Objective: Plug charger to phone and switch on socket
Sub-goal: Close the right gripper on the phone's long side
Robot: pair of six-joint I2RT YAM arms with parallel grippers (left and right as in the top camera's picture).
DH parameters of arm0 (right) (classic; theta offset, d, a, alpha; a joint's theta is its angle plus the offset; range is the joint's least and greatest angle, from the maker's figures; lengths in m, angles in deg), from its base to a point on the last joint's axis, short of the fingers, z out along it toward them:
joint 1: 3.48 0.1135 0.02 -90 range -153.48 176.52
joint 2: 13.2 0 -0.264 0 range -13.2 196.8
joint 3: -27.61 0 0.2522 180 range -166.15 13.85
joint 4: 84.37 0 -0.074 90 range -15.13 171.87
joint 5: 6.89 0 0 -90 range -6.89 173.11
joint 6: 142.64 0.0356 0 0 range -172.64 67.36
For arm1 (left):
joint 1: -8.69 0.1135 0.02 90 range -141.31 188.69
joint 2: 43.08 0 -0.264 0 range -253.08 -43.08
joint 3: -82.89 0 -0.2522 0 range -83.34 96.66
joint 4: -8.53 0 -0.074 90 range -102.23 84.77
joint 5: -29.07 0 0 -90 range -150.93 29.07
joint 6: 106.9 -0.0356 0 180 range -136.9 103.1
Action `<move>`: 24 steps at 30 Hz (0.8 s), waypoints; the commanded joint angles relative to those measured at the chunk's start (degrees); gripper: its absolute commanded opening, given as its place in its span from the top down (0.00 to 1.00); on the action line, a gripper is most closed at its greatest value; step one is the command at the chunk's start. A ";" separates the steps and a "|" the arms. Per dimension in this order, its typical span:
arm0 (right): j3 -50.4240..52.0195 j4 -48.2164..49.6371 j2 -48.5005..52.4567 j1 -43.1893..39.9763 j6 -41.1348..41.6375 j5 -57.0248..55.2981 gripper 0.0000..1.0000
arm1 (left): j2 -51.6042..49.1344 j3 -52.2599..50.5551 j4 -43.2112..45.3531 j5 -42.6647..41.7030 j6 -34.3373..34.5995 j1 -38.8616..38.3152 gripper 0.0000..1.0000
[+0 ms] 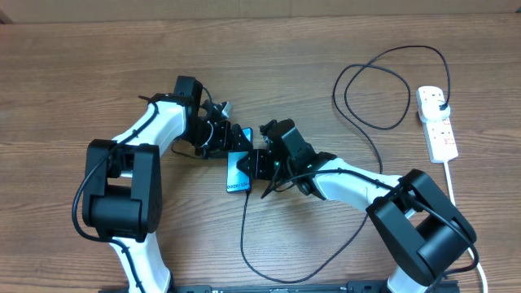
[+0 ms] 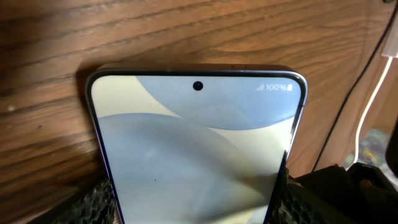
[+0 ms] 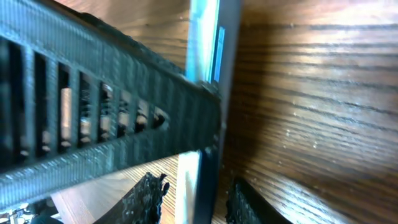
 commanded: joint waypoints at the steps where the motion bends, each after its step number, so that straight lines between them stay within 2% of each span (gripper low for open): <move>1: 0.15 0.61 0.46 0.33 -0.02 0.15 0.63 | -1.55 -1.11 0.13 -3.23 -3.32 -0.28 0.36; 12: 0.15 0.72 0.46 0.33 -0.04 -1.11 0.71 | -1.55 -1.11 0.09 -3.98 -3.48 -0.31 0.35; 16: 0.15 0.72 0.46 0.33 -0.04 -1.16 0.71 | -1.55 -1.11 -0.11 -8.17 -6.93 -0.28 0.34; 20: 0.15 0.20 0.46 0.33 -0.04 -1.11 0.81 | -1.55 -1.11 -0.09 -7.93 -7.10 -0.28 0.34; 24: 0.15 -0.63 0.46 0.33 -0.04 -1.11 0.82 | -1.55 -1.11 -0.09 -7.69 -7.10 -0.28 0.35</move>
